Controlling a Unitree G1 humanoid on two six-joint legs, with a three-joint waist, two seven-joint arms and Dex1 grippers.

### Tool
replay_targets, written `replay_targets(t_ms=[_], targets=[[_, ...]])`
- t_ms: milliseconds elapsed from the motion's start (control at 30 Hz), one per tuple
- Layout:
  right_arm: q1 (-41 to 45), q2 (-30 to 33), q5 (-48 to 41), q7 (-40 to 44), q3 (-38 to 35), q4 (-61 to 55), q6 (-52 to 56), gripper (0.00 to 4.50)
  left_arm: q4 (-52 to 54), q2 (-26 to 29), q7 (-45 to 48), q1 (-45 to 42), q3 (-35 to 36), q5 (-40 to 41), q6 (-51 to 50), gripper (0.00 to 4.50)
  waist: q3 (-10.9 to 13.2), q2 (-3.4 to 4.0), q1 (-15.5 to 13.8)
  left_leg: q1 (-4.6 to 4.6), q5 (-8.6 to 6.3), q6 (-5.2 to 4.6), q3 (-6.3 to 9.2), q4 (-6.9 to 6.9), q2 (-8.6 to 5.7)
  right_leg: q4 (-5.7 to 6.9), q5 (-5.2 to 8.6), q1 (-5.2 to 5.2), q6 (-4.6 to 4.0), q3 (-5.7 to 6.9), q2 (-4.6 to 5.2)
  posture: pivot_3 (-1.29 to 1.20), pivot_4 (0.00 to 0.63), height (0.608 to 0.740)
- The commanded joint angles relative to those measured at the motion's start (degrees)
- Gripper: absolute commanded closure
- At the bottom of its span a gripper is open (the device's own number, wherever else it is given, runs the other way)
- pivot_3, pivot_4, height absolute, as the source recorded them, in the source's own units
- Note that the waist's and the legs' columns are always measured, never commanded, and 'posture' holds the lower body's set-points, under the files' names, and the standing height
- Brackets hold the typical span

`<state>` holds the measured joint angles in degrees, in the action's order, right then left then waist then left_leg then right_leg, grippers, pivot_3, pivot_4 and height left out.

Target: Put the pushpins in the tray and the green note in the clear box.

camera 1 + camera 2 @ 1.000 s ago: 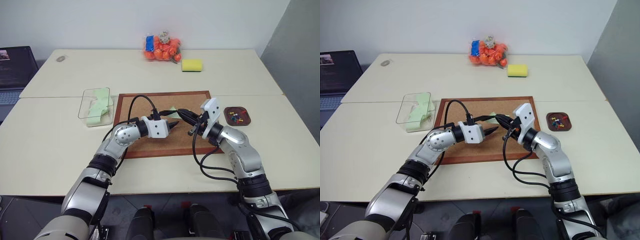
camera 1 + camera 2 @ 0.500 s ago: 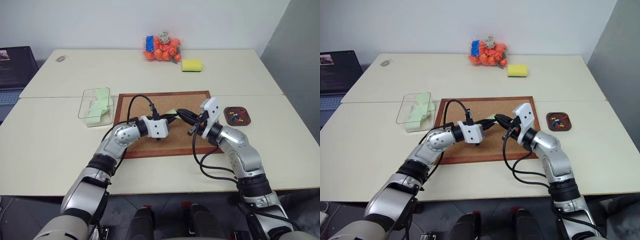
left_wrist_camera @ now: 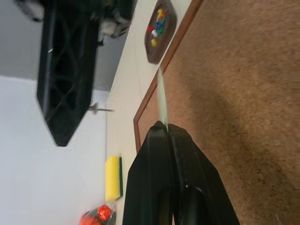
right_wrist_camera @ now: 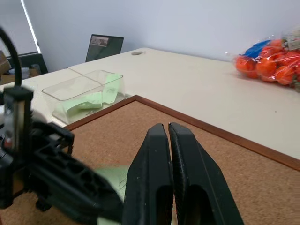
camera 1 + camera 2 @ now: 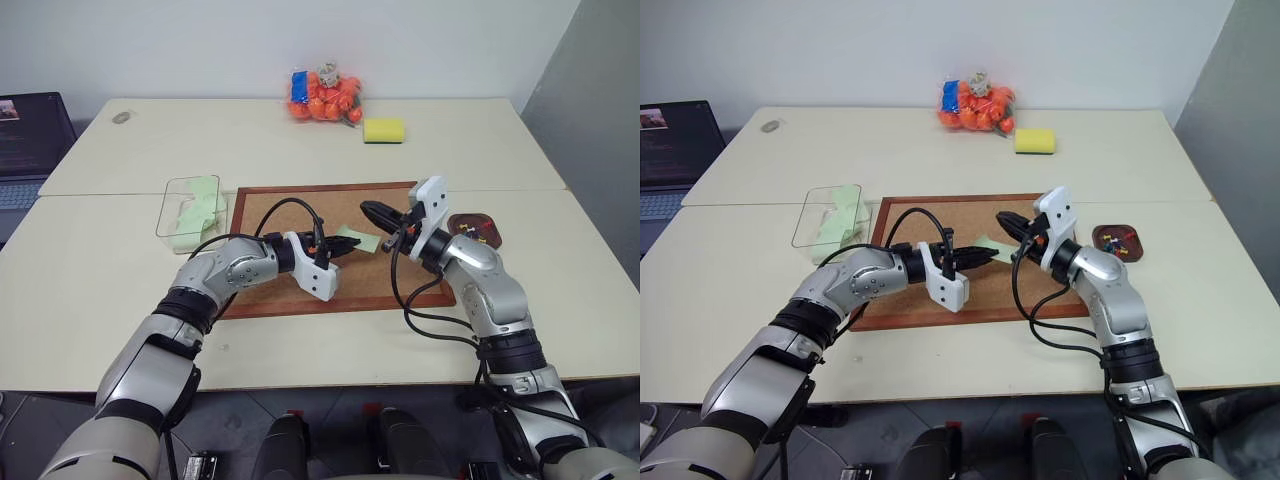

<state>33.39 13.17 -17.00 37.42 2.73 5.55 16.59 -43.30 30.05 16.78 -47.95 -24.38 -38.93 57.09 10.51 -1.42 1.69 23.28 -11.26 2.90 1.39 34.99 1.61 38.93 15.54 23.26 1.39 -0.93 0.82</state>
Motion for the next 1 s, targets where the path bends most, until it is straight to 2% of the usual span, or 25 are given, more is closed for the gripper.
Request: replay_targets(t_ms=[33, 100, 167, 200, 233, 300, 333, 467, 600, 800, 933, 1000], targets=[[2.29, 0.54, -1.17, -0.30, -2.56, 0.00, -1.43, 4.50, -0.41, 0.58, -2.14, -1.74, -0.12, -0.06, 1.59, 4.49, 0.00, 0.00, -0.01, 0.00, 0.00, 0.00, 0.00, 0.00, 0.00, 0.00, 0.00, 0.00, 0.00, 0.01, 0.00, 0.00, 0.150, 0.740], [2.59, 0.97, -0.89, -1.20, -3.72, 0.55, -1.60, 4.50, -0.58, 0.41, -2.23, -1.84, 0.13, 0.79, 1.79, 4.49, 0.00, 0.00, -0.04, 0.02, 0.00, 0.00, 0.00, 0.01, -0.01, 0.00, 0.00, 0.00, 0.00, 0.00, 0.01, 0.00, 0.150, 0.740], [2.41, 2.72, 2.22, -4.09, -4.61, 2.10, -2.62, 4.50, -0.90, -1.34, 1.34, -1.19, 2.25, 8.19, 0.08, 4.49, 0.00, 0.00, -0.06, 0.02, 0.00, 0.00, 0.00, 0.01, -0.01, 0.01, 0.00, 0.00, -0.01, 0.01, 0.02, 0.00, 0.150, 0.740], [2.09, 3.72, 3.70, -5.76, -5.01, 2.95, -3.23, 4.50, -0.13, -2.95, 5.92, -0.26, 3.54, 15.38, -2.74, 4.49, 0.00, 0.00, -0.10, 0.02, 0.00, 0.00, 0.00, 0.01, -0.01, 0.01, 0.00, 0.00, -0.01, 0.01, 0.02, 0.00, 0.150, 0.740], [1.69, 4.54, 4.56, -7.49, -5.70, 3.66, -3.31, 4.50, 2.46, -5.12, 12.59, 1.44, 5.03, 24.82, -8.83, 4.49, 0.00, 0.00, -0.20, 0.03, 0.00, 0.00, 0.00, 0.01, -0.02, 0.01, -0.01, 0.00, -0.01, 0.02, 0.03, 0.00, 0.150, 0.740], [0.24, 6.07, 5.81, -11.11, -7.77, 4.72, -2.72, 4.50, 13.26, -8.43, 26.21, 6.04, 6.66, 44.07, -27.94, 4.49, -0.01, 0.02, -0.24, 0.08, 0.00, 0.01, -0.01, 0.03, -0.04, -0.02, -0.05, 0.00, -0.09, 0.05, 0.07, 0.00, 0.150, 0.740], [-0.69, 6.82, 6.36, -12.23, -8.39, 4.78, -2.57, 4.50, 18.54, -9.13, 30.13, 7.80, 7.37, 50.23, -36.81, 4.49, -0.01, 0.01, -0.25, 0.10, 0.00, 0.01, -0.02, 0.04, -0.07, 0.05, -0.14, 0.00, -0.25, 0.04, 0.18, 0.00, 0.150, 0.740], [-3.29, 8.64, 7.49, -15.69, -10.59, 4.15, -1.62, 4.50, 32.67, -8.64, 34.51, 10.57, 10.06, 63.73, -63.88, 4.49, 0.00, 0.01, 0.13, 0.17, 0.01, 0.01, 0.05, 0.07, -0.10, 0.04, -0.15, 0.04, -0.27, 0.05, 0.15, 0.00, 0.150, 0.740], [-3.73, 9.64, 8.76, -19.52, -12.14, 5.95, -0.48, 4.50, 38.20, -7.52, 34.66, 10.87, 11.30, 67.73, -77.96, 4.49, 0.01, 0.03, 0.98, 0.03, 0.01, 0.00, 0.08, 0.07, -0.01, 0.11, -0.03, 0.03, -0.07, -0.02, -0.03, 0.00, 0.150, 0.740], [-2.48, 8.72, 7.88, -20.87, -13.43, 10.03, 0.15, 4.50, 41.45, -6.40, 36.47, 11.32, 10.19, 65.45, -82.39, 4.49, 0.01, 0.03, 1.22, -0.12, 0.01, 0.00, 0.02, 0.06, 0.02, 0.09, -0.02, -0.08, -0.04, -0.11, -0.10, 0.00, 0.150, 0.740], [-1.48, 8.43, 7.08, -20.97, -14.34, 12.74, 0.48, 3.81, 42.25, -6.18, 37.45, 11.98, 9.62, 63.34, -81.63, 4.50, 0.01, 0.03, 1.17, -0.11, 0.01, 0.00, 0.00, 0.05, 0.02, 0.06, -0.02, -0.08, -0.05, -0.12, -0.09, 0.00, 0.150, 0.740], [-0.92, 8.64, 7.05, -21.10, -14.84, 14.29, -0.18, 3.29, 43.58, -6.61, 37.85, 12.69, 10.11, 64.14, -82.85, 4.50, 0.01, 0.03, 1.10, -0.10, 0.01, 0.00, 0.00, 0.05, 0.02, 0.05, -0.02, -0.08, -0.05, -0.13, -0.09, 0.00, 0.150, 0.740]])
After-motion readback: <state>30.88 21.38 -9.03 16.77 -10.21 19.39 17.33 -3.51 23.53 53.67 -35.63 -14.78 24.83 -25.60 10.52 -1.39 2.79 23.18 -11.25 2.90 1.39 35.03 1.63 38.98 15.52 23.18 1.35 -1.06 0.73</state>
